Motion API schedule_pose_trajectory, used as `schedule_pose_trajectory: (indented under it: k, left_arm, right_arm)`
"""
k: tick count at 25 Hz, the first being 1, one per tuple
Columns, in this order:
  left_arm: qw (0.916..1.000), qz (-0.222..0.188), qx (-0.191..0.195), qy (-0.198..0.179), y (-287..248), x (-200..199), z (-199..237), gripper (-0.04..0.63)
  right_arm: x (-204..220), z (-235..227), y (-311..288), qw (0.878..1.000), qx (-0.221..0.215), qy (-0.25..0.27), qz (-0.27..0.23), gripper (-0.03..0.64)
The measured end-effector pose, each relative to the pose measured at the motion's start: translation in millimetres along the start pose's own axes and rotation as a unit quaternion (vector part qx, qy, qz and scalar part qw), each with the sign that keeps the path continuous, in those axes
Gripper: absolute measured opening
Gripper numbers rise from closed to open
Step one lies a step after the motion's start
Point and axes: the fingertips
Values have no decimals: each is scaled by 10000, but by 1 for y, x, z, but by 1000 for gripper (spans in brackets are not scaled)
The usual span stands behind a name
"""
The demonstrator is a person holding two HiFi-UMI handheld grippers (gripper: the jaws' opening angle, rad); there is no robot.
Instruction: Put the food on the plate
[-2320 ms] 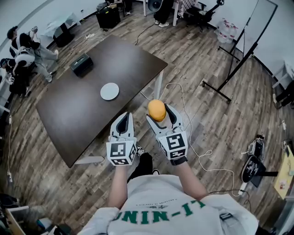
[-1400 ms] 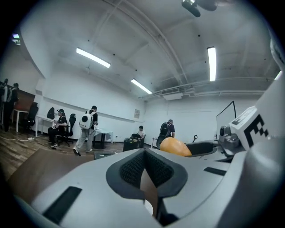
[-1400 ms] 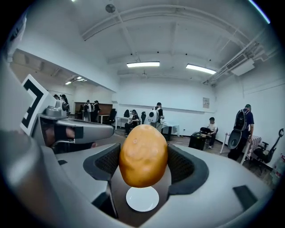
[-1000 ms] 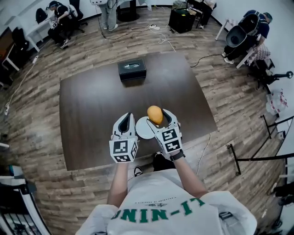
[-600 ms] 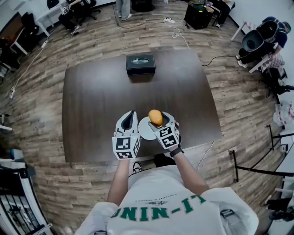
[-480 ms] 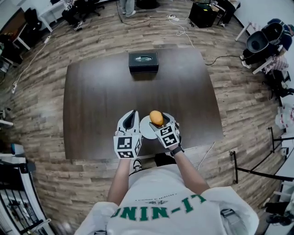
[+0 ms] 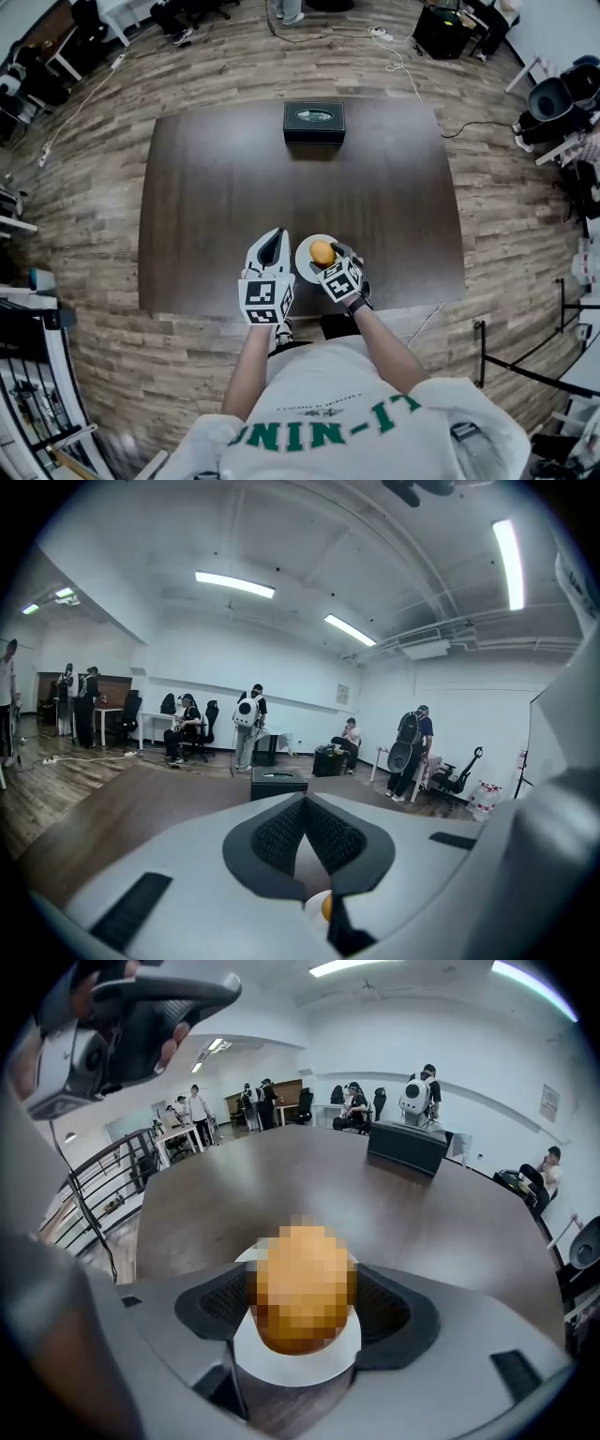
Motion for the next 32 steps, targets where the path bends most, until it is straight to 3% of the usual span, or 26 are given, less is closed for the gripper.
schedule_pose_trajectory:
  k: [10,11,12,14,18,23,32]
  left_arm:
    - [9998,73,-100,133,8,9,12,11]
    - [9998,83,-90,134,8,10,11,11]
    - [9998,88,-77,135,8,10,11,11]
    - [9999,76,-51,136,8,10,11,11]
    - [9999,34,-20,121,6,8,12,12]
    - [9999,52,66,89,3,7,13,11]
    - [9995,-284,119,42,-1,-22,22,11]
  right_arm:
    - [8,2,-18,9999,51,-115,105,342]
    - [6,4,-18,9998,22,-171,27,371]
    - [4,8,-17,9998,-37,-205,-53,445]
    - [-2,15,-12,9995,-157,-212,-173,476]
    - [-15,17,4,9988,-166,-294,-354,476]
    - [-49,3,33,9937,-63,-559,-966,471]
    - [-122,-38,116,9712,382,-904,-2171,372]
Point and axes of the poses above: the fingertips, and each gripper's own axes: y backward along the fingers, z to its left, x out of its underside, and after that the axes turned 15 degrees about -y, right-handed
